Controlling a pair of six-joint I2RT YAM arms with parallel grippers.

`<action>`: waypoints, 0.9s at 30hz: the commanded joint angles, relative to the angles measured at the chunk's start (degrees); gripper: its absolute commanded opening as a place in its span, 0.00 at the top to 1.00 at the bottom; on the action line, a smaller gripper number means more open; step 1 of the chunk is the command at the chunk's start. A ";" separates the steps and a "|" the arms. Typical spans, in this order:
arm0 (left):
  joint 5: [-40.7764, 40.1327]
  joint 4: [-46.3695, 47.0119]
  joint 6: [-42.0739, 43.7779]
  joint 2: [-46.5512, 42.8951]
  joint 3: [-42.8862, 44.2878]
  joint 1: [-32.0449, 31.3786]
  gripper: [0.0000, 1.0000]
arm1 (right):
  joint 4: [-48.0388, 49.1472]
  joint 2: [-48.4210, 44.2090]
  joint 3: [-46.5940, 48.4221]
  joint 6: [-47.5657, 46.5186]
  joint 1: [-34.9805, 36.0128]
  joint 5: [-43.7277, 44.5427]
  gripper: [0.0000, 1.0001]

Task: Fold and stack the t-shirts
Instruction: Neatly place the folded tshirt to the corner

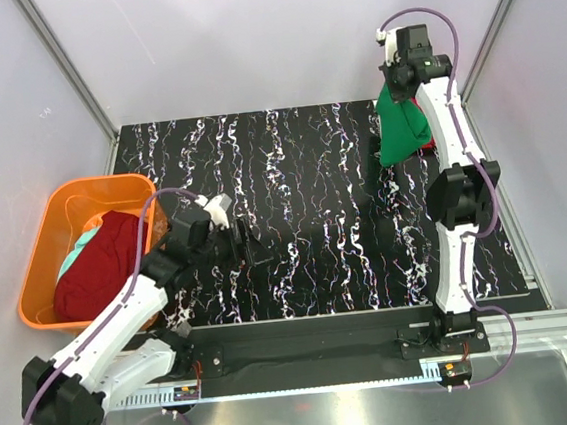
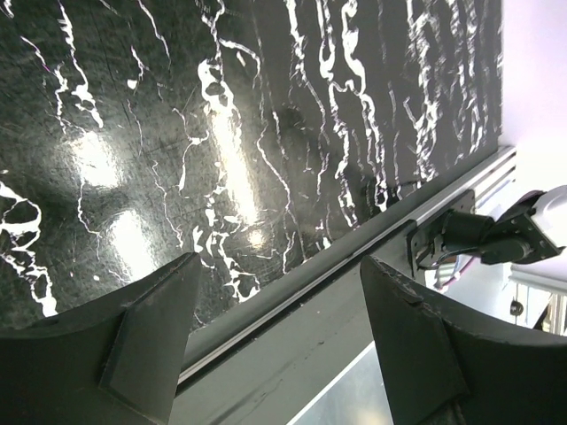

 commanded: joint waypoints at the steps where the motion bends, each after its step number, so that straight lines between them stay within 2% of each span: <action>1: 4.09 3.83 2.18 2.63 1.33 0.64 0.22 | -0.21 3.66 8.43 -5.72 -2.11 1.59 1.00; 18: 6.20 6.56 2.80 12.22 3.53 1.34 0.23 | 14.73 9.55 11.79 -9.50 -9.32 -7.02 1.00; 27: 6.82 6.91 2.80 14.68 3.97 1.87 0.23 | 20.97 14.21 14.08 -5.03 -12.92 -10.63 1.00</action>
